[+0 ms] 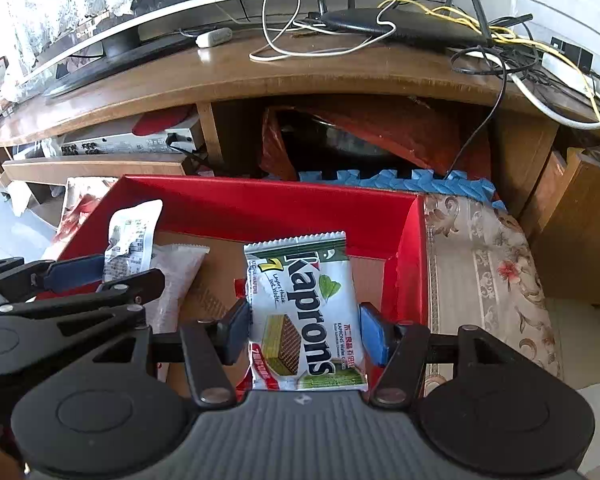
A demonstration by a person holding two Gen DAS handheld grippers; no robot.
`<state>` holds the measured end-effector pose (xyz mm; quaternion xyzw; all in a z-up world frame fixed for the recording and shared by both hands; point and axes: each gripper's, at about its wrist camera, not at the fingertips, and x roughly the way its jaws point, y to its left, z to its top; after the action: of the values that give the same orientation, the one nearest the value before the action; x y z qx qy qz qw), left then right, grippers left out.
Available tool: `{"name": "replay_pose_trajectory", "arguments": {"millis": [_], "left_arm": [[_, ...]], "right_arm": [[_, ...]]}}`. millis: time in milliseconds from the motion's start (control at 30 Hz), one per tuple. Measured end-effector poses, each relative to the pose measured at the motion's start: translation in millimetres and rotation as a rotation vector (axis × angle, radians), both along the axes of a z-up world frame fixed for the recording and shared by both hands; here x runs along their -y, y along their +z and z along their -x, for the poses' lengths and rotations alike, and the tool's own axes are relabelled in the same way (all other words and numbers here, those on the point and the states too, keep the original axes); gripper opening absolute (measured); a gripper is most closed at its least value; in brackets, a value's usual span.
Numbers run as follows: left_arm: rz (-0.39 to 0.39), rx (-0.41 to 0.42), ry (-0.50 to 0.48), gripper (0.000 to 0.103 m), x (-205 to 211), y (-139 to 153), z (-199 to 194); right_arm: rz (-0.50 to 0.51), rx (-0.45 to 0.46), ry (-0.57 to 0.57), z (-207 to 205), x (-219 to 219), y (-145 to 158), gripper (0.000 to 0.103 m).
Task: Organize snacks
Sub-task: 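Lower both held packets down into the red box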
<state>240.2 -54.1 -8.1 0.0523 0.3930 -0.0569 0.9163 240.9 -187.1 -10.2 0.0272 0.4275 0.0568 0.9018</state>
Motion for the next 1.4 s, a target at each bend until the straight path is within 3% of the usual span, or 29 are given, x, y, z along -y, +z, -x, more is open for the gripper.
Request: {"name": "replay_pose_trajectory", "arguments": {"millis": [1400], "left_arm": [[-0.018, -0.067, 0.033, 0.054, -4, -24, -10]], "right_arm": [[0.055, -0.034, 0.026, -13, -11, -23, 0.064]]}}
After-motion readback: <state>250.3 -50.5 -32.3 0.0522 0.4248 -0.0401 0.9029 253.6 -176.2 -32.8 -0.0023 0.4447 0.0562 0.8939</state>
